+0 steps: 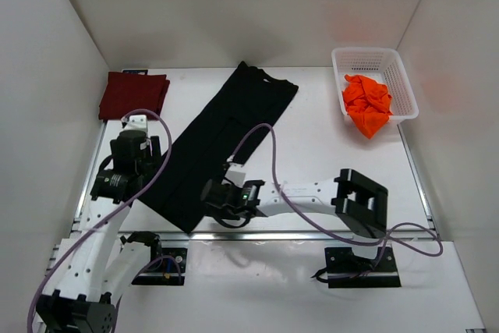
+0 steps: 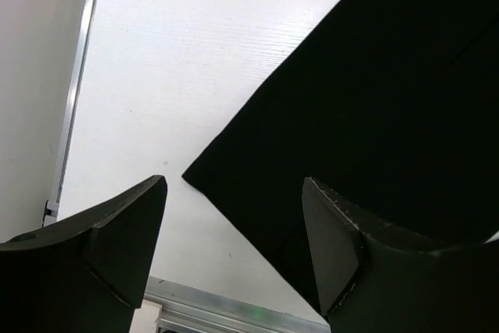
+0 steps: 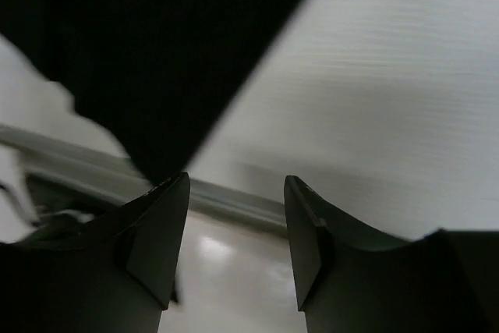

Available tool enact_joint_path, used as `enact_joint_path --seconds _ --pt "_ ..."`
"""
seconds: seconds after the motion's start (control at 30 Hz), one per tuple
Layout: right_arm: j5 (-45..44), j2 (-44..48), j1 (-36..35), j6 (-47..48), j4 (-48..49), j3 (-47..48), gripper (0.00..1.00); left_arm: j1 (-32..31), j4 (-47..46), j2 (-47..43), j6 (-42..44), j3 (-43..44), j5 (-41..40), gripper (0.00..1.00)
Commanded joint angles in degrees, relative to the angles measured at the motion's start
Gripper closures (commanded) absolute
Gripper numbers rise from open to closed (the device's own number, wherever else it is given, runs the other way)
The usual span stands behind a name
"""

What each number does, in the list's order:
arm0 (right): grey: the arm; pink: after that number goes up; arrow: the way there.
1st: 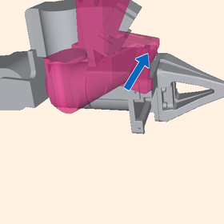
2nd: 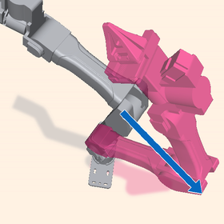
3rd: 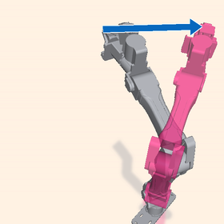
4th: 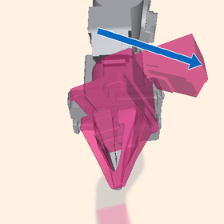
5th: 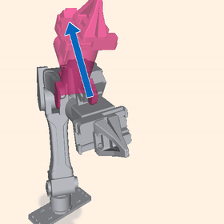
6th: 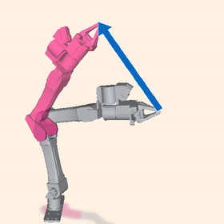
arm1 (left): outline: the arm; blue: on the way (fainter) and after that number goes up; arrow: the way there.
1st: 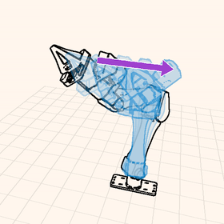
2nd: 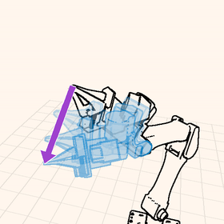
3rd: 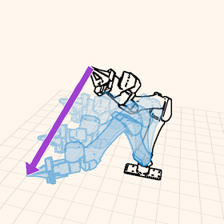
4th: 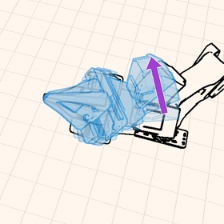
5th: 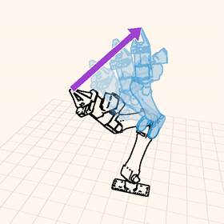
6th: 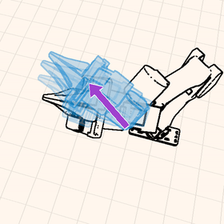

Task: Fold and stack the t-shirts
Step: Rotate the tshirt 90 degrees

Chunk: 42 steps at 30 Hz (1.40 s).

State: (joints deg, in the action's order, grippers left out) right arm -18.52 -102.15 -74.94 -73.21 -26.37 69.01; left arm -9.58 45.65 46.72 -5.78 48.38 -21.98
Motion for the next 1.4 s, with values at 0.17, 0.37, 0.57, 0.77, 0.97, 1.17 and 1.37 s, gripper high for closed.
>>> enact_joint_path --seconds 0.17,0.37,0.57,0.77,0.97,1.17,1.37 --pt "4.90 -12.26 -1.62 -10.90 -7.42 19.37 0.40 3.60 3.74 -6.55 -1.34 -0.04 3.77 0.18" --pt "7.79 -23.44 -0.65 -5.81 -22.03 35.46 0.35 5.45 3.57 -7.61 -2.04 0.57 5.11 0.19" --pt "10.34 -29.24 -0.12 -2.30 -28.38 42.08 0.36 4.93 3.40 -7.35 -1.34 1.19 5.46 0.19" --pt "14.74 -30.22 1.37 -1.41 -27.07 37.87 0.46 4.49 3.13 -7.17 -0.99 0.84 5.72 0.19" --pt "17.46 -28.99 2.95 -2.11 -21.02 33.55 0.56 3.79 2.96 -7.60 -0.81 -0.21 5.28 0.20" --pt "16.24 -33.46 2.78 -2.03 -25.55 42.33 0.49 3.17 2.52 -7.17 -0.20 -0.48 4.75 0.19" --pt "15.45 -37.68 2.51 -2.73 -36.10 46.47 0.51 2.64 2.25 -6.91 -0.46 -0.48 4.93 0.20"
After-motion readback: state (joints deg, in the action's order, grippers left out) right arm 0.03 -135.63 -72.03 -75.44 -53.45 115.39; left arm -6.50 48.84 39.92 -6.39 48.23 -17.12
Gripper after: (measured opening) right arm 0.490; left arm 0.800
